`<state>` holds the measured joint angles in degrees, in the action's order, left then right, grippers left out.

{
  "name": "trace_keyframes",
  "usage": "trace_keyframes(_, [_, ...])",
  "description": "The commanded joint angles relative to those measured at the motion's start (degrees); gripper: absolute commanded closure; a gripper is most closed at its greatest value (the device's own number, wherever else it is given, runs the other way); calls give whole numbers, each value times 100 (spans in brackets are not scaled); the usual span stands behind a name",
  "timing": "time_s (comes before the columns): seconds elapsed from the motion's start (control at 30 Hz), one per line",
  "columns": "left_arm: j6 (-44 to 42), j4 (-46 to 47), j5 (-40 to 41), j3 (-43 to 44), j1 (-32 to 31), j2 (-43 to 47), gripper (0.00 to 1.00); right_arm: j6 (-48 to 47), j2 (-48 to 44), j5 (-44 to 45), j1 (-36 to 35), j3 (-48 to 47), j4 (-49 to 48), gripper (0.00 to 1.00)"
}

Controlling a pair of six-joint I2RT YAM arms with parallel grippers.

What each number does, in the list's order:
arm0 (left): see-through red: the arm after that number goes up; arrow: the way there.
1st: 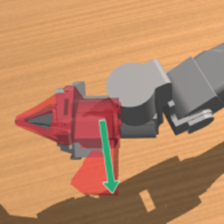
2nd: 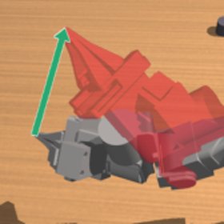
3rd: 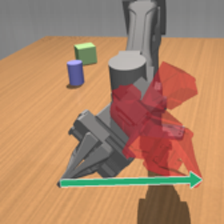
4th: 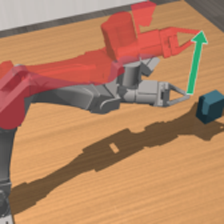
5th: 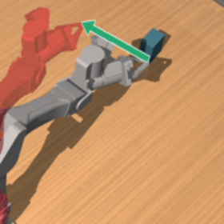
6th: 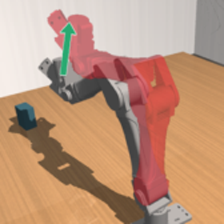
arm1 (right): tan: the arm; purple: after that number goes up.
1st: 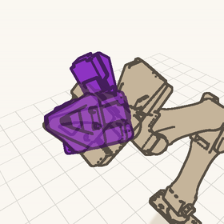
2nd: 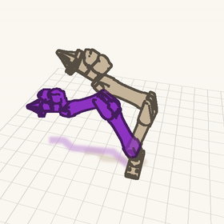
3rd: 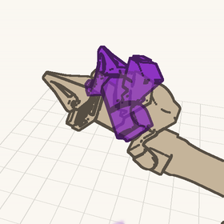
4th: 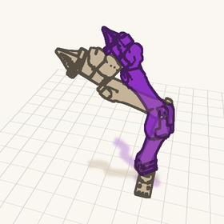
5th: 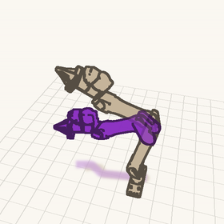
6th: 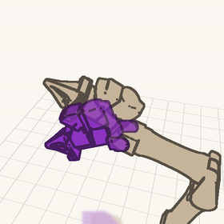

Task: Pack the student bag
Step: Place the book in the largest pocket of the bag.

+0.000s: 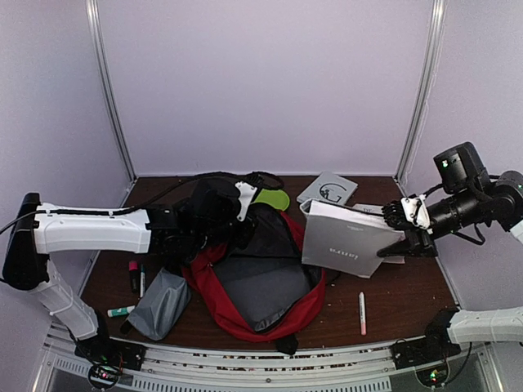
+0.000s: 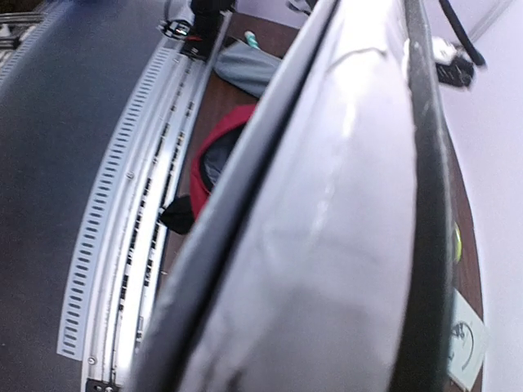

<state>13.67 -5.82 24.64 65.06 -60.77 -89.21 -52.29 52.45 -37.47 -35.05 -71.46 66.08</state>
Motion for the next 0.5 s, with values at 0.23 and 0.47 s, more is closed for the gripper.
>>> trace_keyframes(0.23, [371, -422, -544, 491, 232, -55, 100, 61, 416, 89, -1906, -397, -562, 66])
trace_keyframes(0.47, [77, -669, -1108, 511, 241, 339, 100, -254, 1286, 1016, -2548, -482, -1499, 66])
